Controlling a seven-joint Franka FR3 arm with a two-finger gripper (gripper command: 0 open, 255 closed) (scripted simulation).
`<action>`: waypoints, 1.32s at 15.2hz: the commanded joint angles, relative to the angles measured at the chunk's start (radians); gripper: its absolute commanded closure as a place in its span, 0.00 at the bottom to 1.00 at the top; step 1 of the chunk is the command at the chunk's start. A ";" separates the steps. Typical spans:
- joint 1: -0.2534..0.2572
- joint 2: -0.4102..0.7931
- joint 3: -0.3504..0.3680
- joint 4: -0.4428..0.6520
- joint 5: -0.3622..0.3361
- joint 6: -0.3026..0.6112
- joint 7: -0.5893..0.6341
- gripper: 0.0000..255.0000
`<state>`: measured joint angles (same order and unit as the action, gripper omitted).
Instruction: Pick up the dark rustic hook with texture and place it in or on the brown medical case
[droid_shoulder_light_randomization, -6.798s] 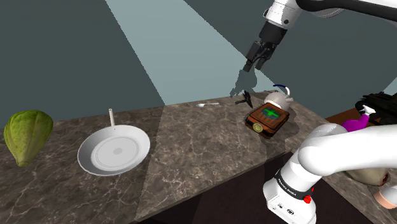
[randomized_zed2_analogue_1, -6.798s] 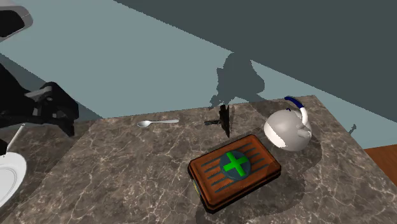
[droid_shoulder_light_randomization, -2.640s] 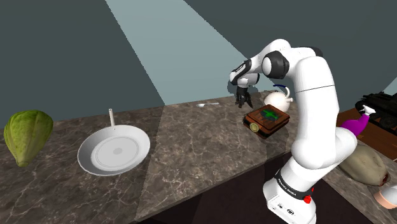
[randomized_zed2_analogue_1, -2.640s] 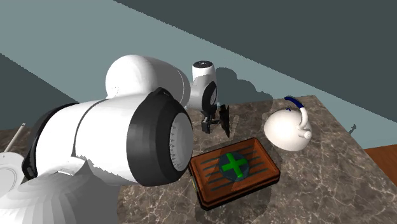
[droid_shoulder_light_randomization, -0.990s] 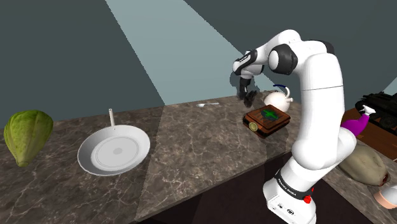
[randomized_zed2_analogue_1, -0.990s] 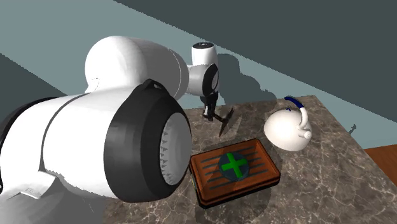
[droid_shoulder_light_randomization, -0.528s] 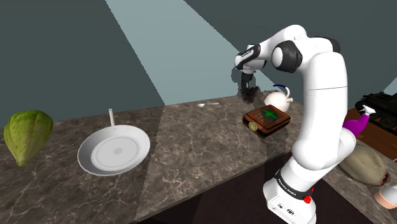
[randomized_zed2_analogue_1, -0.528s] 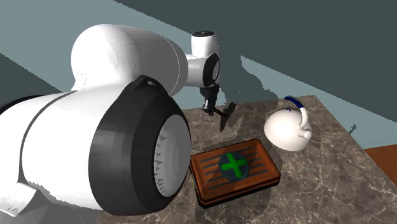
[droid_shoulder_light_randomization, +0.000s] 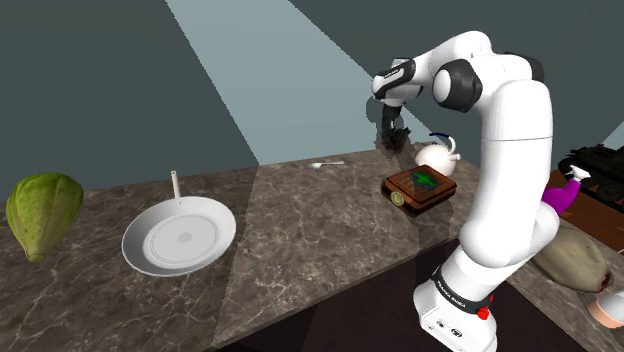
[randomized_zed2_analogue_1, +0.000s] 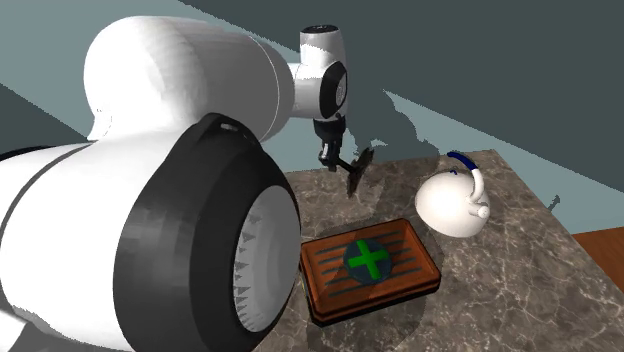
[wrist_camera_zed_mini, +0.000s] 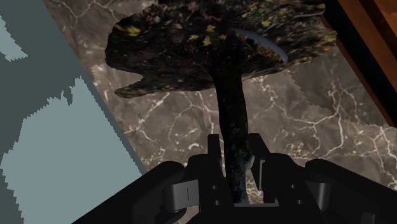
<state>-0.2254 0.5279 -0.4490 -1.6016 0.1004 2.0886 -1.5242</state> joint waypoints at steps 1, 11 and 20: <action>0.001 -0.012 -0.003 0.010 -0.005 -0.021 0.000 1.00; 0.058 -0.289 -0.066 -0.366 -0.120 0.100 0.011 1.00; 0.047 -0.619 -0.126 -0.753 -0.341 0.198 0.075 1.00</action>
<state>-0.1724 -0.0478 -0.5702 -2.3091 -0.2076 2.2825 -1.4621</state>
